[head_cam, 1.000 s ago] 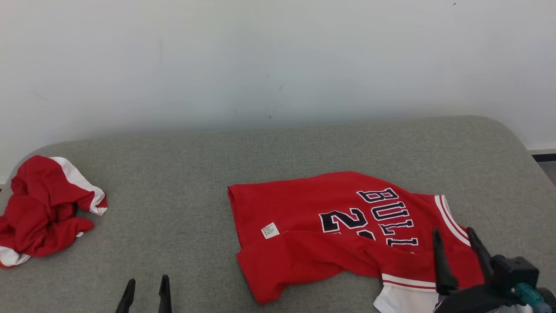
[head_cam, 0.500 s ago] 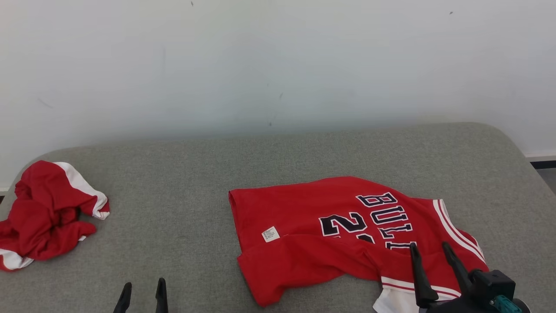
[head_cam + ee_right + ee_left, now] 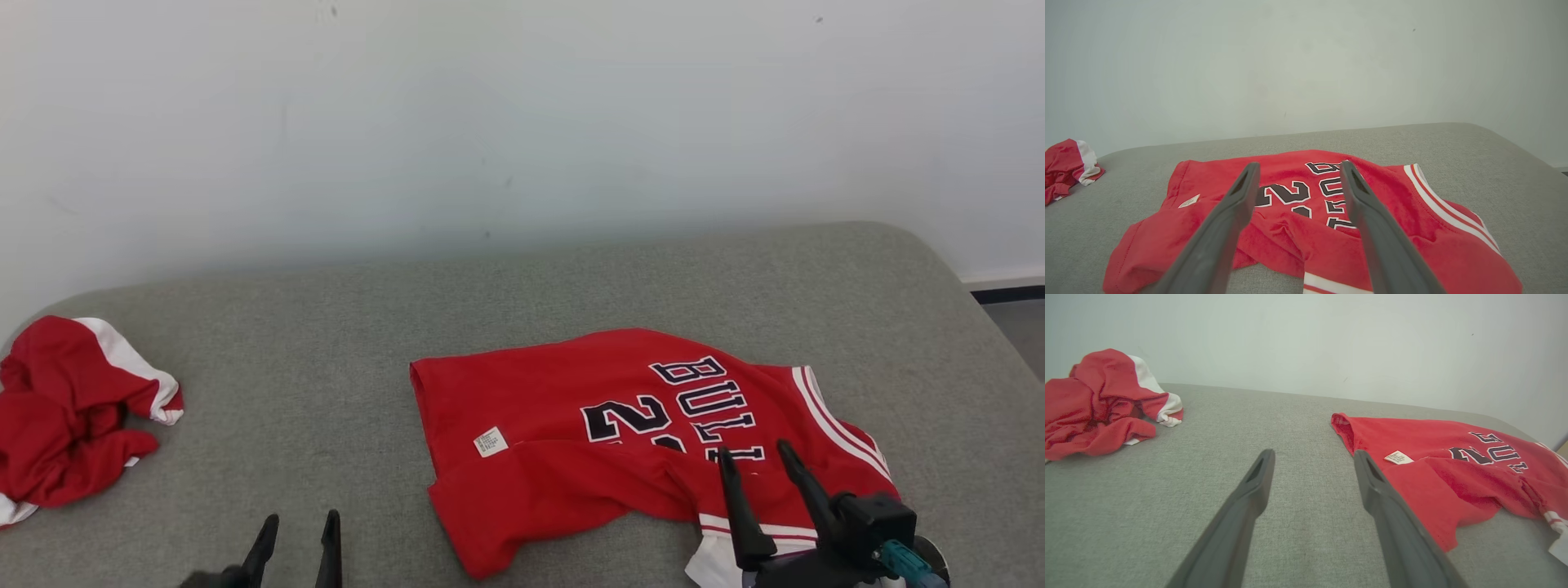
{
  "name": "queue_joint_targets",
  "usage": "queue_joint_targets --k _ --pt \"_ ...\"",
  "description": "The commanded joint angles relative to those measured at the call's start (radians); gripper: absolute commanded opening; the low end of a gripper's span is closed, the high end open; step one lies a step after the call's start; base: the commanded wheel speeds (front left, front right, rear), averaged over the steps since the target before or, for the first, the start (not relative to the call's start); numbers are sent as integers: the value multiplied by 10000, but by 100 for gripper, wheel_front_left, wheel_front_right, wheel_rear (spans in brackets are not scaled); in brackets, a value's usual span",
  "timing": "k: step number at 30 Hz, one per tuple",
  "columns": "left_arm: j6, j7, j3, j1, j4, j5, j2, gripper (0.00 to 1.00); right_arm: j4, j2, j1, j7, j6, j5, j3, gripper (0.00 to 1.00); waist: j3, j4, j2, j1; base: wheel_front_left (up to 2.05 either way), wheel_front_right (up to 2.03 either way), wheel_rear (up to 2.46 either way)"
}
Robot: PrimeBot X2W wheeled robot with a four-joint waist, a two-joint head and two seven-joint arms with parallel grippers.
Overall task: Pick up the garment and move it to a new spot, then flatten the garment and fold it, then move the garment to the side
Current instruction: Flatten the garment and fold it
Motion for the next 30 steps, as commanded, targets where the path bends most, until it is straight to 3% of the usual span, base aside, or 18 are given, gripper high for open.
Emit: queue_joint_targets --k 1,16,28,30 --pt "-87 284 -88 -652 526 -50 46 100 -8 -3 -123 22 -22 45 179 100 228 -344 0 0 0 0 0" --pt "-294 1707 -315 -4418 3869 -682 406 100 -434 -1 -542 147 -22 142 1034 100 1878 -2112 0 0 0 0 0" --pt "-159 1768 -479 -5986 5572 -713 657 100 -442 1 -1033 -224 -22 372 1212 100 2893 -2502 0 0 0 0 0" --pt "-78 1673 -485 -6211 5771 -655 750 16 -416 1 -1052 -251 -22 381 1208 100 2974 -2492 0 0 0 0 0"
